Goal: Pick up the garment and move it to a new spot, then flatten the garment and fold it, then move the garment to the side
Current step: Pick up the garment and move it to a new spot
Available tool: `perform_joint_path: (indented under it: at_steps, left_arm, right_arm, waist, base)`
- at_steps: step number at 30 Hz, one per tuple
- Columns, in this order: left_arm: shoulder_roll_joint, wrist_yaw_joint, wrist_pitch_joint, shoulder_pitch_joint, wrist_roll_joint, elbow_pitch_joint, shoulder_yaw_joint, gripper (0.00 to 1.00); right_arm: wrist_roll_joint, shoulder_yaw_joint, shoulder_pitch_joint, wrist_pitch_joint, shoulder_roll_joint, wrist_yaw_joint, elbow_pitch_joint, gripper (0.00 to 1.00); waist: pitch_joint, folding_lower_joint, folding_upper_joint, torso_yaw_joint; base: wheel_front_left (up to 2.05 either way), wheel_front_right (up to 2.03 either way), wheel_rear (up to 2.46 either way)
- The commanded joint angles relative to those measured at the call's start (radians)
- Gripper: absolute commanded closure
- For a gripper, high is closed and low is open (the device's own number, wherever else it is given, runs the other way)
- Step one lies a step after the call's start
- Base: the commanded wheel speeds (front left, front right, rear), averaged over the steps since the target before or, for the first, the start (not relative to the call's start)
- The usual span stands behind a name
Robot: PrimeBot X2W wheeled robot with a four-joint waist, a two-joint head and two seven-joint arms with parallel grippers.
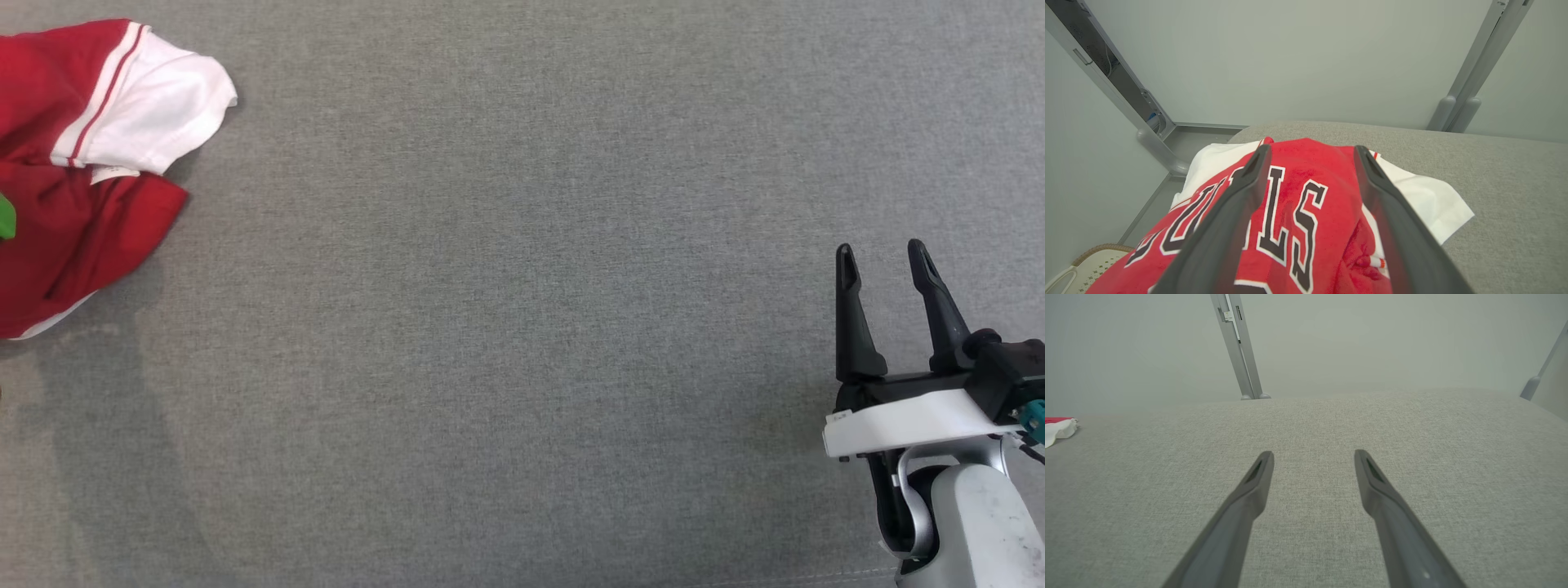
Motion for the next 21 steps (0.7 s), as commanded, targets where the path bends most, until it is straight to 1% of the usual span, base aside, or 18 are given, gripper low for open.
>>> perform_joint_path:
  at_steps: [1, 3, 6, 8, 11, 13, 15, 17, 21]
  left_arm:
    - [0.014, -0.006, 0.025, -0.012, -0.003, 0.031, -0.005, 0.00]
    - [0.022, -0.011, 0.066, -0.020, -0.013, 0.081, -0.016, 0.00]
    - [0.013, -0.019, 0.116, -0.033, -0.047, 0.141, -0.021, 0.00]
    - [0.022, -0.020, 0.161, -0.026, -0.045, 0.188, -0.037, 0.00]
    - [0.022, -0.024, 0.185, -0.033, -0.056, 0.222, -0.047, 0.00]
    - [0.019, -0.025, 0.188, -0.035, -0.062, 0.240, -0.049, 1.00]
    - [0.022, -0.026, 0.185, -0.039, -0.062, 0.252, -0.059, 1.00]
    - [0.029, -0.026, 0.159, -0.048, -0.062, 0.255, -0.062, 1.00]
    - [0.040, -0.025, 0.079, -0.063, -0.045, 0.243, -0.069, 1.00]
  right_arm:
    - [-0.004, 0.001, -0.015, -0.005, 0.003, -0.001, -0.005, 0.00]
    - [-0.001, 0.002, -0.017, -0.007, 0.004, -0.001, -0.005, 0.00]
    - [-0.002, 0.000, -0.017, -0.010, 0.005, -0.001, -0.003, 0.00]
    - [0.000, 0.001, -0.019, -0.013, 0.006, -0.001, 0.001, 0.00]
    - [0.001, 0.003, -0.022, -0.014, 0.007, -0.001, 0.005, 0.00]
    - [0.002, 0.004, -0.022, -0.015, 0.008, -0.001, 0.008, 0.00]
    - [0.003, 0.006, -0.023, -0.017, 0.009, -0.001, 0.013, 0.00]
    - [0.004, 0.008, -0.024, -0.019, 0.009, -0.001, 0.017, 0.00]
    - [0.004, 0.015, -0.023, -0.022, 0.011, -0.001, 0.026, 0.00]
  waist:
    - [0.019, -0.0001, 0.0000, -0.027]
    - [0.021, -0.0001, 0.0000, -0.034]
    - [0.024, -0.0001, 0.0000, -0.040]
    - [0.026, -0.0001, 0.0000, -0.045]
    - [0.029, -0.0001, 0.0000, -0.049]
    - [0.030, -0.0001, 0.0000, -0.050]
    - [0.029, -0.0001, 0.0000, -0.051]
    - [0.026, -0.0001, 0.0000, -0.049]
    - [0.004, -0.0001, 0.0000, -0.042]
  base:
    - [0.00, 0.00, 0.00]
    - [0.00, 0.00, 0.00]
    - [0.00, 0.00, 0.00]
    - [0.00, 0.00, 0.00]
    - [0.00, 0.00, 0.00]
    - [0.00, 0.00, 0.00]
    - [0.00, 0.00, 0.00]
    - [0.00, 0.00, 0.00]
    - [0.00, 0.00, 0.00]
